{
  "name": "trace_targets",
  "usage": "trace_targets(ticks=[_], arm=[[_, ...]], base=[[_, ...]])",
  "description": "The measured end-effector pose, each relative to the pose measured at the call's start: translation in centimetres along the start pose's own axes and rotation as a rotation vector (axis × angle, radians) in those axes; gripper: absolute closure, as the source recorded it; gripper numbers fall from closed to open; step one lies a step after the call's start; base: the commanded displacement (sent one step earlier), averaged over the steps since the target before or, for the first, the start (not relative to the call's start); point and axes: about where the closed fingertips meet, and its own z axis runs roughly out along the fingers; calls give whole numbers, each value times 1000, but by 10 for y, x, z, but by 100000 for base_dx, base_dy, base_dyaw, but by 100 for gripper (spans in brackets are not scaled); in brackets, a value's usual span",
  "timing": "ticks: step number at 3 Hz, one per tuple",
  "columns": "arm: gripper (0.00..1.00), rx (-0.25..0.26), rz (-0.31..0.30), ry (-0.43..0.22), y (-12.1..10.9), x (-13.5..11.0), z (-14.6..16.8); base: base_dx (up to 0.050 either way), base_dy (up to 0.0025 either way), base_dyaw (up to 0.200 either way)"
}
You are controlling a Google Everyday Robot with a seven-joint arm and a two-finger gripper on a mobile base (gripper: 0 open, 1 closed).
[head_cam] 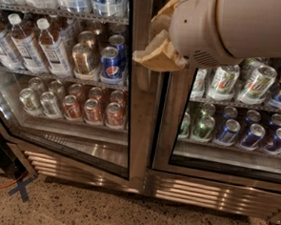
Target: Open left fridge door
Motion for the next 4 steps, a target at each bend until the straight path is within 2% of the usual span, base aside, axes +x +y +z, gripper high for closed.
trace_targets(ticks=[4], arm=[[100,0,0,0,0,0,0]], base=[[-5000,1,-4]])
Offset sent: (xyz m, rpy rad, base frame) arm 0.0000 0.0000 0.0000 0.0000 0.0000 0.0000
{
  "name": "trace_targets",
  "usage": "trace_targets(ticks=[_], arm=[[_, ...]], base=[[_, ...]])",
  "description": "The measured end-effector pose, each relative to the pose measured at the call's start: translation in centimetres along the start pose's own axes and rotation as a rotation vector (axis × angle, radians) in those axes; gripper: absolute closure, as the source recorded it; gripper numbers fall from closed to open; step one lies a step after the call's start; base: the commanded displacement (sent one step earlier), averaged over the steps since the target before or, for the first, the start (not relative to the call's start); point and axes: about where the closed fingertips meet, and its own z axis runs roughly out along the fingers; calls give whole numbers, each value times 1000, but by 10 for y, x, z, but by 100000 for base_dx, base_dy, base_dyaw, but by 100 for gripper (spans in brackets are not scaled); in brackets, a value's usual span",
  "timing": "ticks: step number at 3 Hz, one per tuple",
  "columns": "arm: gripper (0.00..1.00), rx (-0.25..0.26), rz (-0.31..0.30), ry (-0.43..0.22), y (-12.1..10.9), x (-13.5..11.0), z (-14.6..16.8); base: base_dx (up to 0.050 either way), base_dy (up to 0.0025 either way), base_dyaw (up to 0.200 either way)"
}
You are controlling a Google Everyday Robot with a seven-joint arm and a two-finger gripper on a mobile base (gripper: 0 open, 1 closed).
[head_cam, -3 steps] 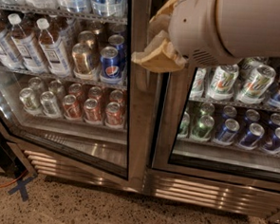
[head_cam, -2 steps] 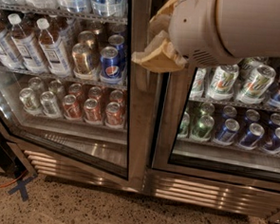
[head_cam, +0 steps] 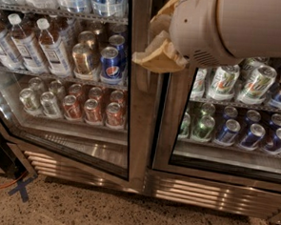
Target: Open left fridge door
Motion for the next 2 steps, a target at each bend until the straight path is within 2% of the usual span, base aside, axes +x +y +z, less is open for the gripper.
trace_targets(ticks=[2], arm=[[100,0,0,0,0,0,0]], base=[[-5000,0,0]])
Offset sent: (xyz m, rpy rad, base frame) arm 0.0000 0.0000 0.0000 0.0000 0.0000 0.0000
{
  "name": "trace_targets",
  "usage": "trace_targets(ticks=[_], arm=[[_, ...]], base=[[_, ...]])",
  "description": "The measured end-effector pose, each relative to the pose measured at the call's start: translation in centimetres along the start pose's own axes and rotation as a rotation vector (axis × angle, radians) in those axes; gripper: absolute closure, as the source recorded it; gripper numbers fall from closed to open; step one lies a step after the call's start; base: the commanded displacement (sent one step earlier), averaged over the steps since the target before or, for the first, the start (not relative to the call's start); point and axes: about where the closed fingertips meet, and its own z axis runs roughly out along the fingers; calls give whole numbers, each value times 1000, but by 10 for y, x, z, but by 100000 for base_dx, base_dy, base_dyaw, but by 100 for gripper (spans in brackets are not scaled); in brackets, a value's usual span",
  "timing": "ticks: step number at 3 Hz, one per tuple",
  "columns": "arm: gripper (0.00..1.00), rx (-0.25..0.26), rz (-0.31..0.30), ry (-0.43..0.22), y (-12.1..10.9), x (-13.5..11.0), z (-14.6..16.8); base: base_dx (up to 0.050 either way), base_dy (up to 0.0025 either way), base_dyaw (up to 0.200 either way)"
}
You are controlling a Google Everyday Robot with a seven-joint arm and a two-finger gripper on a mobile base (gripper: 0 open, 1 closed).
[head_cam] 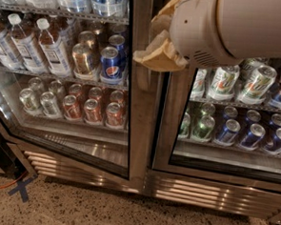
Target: Open left fridge door
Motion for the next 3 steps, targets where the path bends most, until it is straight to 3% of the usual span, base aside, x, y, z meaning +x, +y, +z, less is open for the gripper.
trace_targets(ticks=[3], arm=[[100,0,0,0,0,0,0]], base=[[-5000,-1,5]])
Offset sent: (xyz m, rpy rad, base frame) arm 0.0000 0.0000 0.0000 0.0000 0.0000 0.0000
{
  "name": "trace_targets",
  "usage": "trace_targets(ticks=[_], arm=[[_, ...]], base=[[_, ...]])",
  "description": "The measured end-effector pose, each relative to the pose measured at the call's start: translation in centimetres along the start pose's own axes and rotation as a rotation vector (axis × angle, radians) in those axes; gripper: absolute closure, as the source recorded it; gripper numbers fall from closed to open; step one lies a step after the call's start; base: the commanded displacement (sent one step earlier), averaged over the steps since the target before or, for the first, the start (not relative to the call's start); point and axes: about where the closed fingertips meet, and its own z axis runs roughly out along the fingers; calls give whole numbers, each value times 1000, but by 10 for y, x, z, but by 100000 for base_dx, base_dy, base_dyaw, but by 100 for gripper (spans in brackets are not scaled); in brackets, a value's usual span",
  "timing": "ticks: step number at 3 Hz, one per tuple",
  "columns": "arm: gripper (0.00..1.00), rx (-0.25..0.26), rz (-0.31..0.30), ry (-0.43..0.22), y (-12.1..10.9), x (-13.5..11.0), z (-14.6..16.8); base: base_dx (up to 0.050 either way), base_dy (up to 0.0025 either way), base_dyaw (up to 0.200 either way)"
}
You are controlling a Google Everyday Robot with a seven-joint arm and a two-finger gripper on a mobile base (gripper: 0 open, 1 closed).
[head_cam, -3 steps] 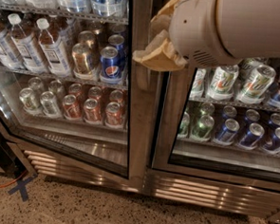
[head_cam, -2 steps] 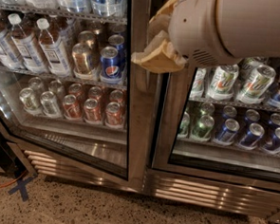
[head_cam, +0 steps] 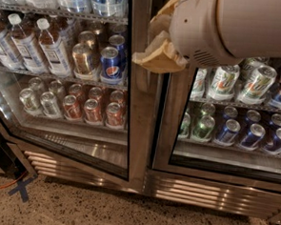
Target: Open left fridge door
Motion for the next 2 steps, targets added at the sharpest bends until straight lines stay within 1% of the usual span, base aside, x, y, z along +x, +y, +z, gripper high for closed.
trace_targets(ticks=[2], arm=[[100,0,0,0,0,0,0]], base=[[-5000,0,-2]])
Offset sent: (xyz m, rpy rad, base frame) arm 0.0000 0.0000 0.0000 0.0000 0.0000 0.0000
